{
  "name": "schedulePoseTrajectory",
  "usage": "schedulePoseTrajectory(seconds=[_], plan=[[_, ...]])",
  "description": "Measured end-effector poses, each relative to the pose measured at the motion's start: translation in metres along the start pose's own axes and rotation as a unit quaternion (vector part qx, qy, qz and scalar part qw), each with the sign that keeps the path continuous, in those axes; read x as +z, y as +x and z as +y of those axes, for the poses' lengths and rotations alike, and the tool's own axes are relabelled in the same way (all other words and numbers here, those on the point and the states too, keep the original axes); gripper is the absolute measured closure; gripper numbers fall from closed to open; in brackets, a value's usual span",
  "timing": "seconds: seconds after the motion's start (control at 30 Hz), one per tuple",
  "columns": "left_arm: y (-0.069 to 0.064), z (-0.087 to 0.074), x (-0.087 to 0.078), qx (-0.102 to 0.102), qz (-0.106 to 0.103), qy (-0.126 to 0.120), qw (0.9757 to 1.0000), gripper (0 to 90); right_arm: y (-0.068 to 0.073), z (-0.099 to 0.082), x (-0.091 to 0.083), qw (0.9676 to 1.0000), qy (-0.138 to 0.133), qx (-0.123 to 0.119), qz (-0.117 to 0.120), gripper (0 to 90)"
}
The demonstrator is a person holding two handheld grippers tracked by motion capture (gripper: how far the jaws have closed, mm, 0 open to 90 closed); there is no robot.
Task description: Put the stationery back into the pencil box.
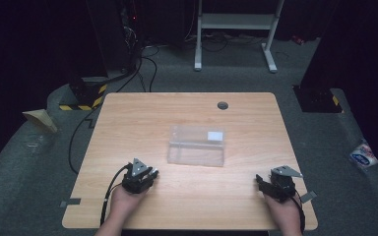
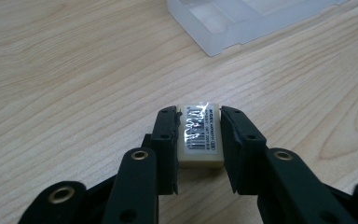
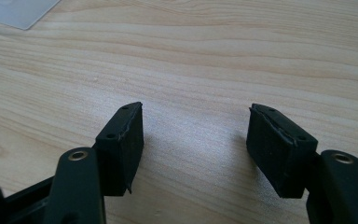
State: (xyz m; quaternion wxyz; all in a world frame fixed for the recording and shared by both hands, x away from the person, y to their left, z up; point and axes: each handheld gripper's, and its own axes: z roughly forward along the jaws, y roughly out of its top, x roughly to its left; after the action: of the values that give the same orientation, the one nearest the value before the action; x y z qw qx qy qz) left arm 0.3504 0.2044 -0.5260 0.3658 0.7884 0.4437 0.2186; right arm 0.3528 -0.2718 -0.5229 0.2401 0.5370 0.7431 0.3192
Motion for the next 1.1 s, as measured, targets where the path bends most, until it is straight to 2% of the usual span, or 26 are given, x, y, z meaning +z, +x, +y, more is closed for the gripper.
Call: schedulePoseTrajectory(seconds=[0.13,0.33,0.57,0.83,1.03,1.1], plan=[[0.0,0.0,0.0,0.002,0.005,0.0,1.0,67.5,0.0,0.0,0.0,1.0,0.0,0.0,0.0,36.0],[0.0,0.0,-0.002,-0.005,0.004,-0.007,1.0,67.6,0.0,0.0,0.0,1.0,0.0,0.0,0.0,36.0],[-0.001,0.003,-0.007,-0.022,-0.012,-0.03,0.9992,67.6,0.0,0.0,0.0,1.0,0.0,0.0,0.0,36.0],[-0.003,0.012,-0.012,-0.02,-0.013,-0.046,0.9987,67.6,0.0,0.0,0.0,1.0,0.0,0.0,0.0,36.0],[-0.005,0.019,-0.012,-0.002,-0.019,-0.046,0.9987,67.6,0.0,0.0,0.0,1.0,0.0,0.0,0.0,36.0],[-0.005,0.021,-0.012,-0.012,-0.02,-0.05,0.9985,67.6,0.0,0.0,0.0,1.0,0.0,0.0,0.0,36.0]])
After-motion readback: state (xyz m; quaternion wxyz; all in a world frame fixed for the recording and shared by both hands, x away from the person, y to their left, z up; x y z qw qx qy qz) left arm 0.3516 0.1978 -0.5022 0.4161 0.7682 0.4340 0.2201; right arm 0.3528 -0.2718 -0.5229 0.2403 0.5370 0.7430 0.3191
